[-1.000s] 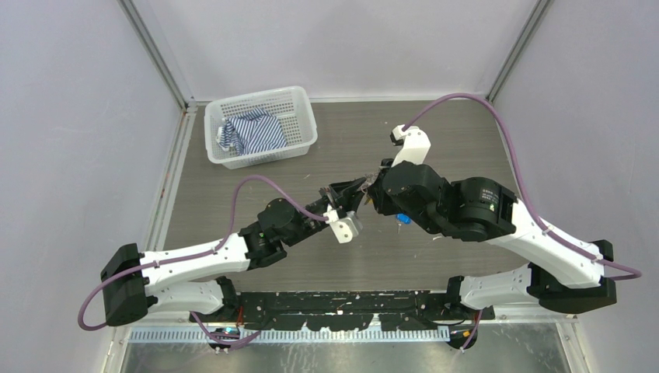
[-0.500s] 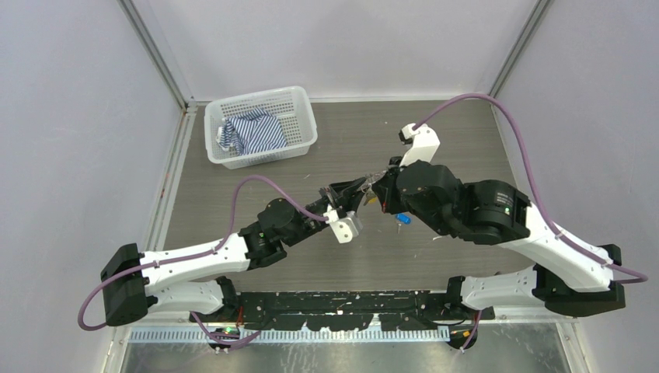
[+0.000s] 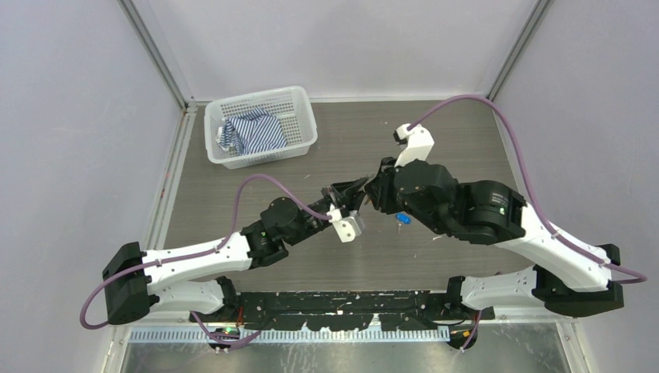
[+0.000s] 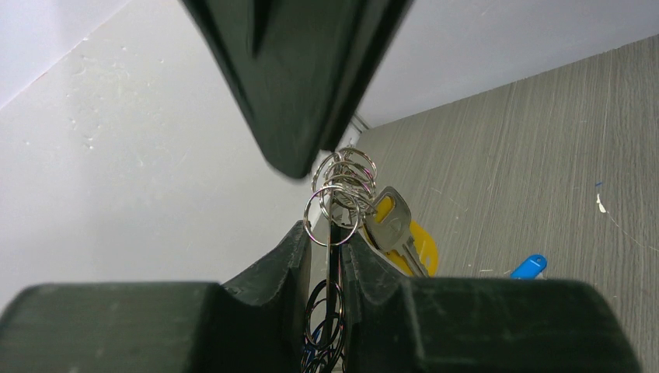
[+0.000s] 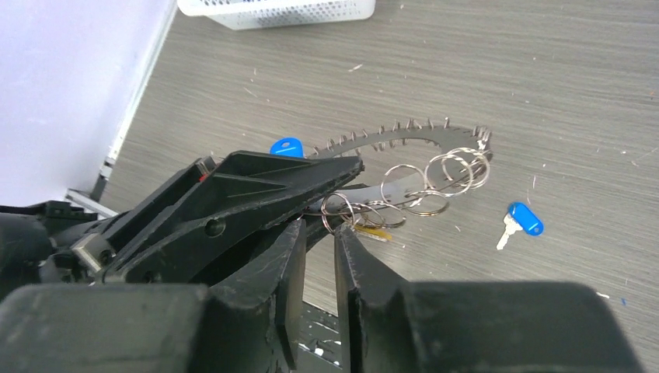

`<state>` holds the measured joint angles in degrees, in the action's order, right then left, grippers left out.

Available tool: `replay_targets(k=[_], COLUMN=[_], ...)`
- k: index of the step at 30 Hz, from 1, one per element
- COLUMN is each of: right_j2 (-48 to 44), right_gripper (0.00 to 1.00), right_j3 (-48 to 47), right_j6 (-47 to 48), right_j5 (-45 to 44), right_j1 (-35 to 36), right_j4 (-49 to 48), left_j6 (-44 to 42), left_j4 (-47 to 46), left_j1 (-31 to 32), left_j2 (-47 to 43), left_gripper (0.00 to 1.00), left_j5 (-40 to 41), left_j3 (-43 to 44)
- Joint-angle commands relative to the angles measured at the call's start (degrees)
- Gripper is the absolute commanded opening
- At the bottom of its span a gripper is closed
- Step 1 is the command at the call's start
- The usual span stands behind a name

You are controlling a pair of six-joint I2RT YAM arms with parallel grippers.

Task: Remove the keys from the keyring

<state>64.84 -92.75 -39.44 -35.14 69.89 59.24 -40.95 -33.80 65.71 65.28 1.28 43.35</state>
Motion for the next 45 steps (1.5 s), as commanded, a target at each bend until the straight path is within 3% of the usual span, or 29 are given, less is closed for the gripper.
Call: replay_targets(k=[1, 28, 45], right_j2=[1.4, 0.3, 2.28], right_gripper=[0.26, 0.28, 0.3], right_j3=[0.29, -0.47, 0.02], right_j6=[-1.71, -1.65, 1.33], right_j5=[-0.4, -2.15, -3.06], right_j1=[-0.14, -0.18, -0.15], right_j4=[0.96, 4.79, 1.45], left_j6=[-0.55, -0.63, -0.65], left_j4=[-4.66, -3.92, -3.81], left_j1=[-0.06, -0.06, -0.06], left_j2=[-0.57, -0.48, -0.41], left_gripper=[0.0, 0.0, 0.0], left_j5=[-0.8, -1.01, -1.01], left_j3=[3.89, 4.52, 4.64])
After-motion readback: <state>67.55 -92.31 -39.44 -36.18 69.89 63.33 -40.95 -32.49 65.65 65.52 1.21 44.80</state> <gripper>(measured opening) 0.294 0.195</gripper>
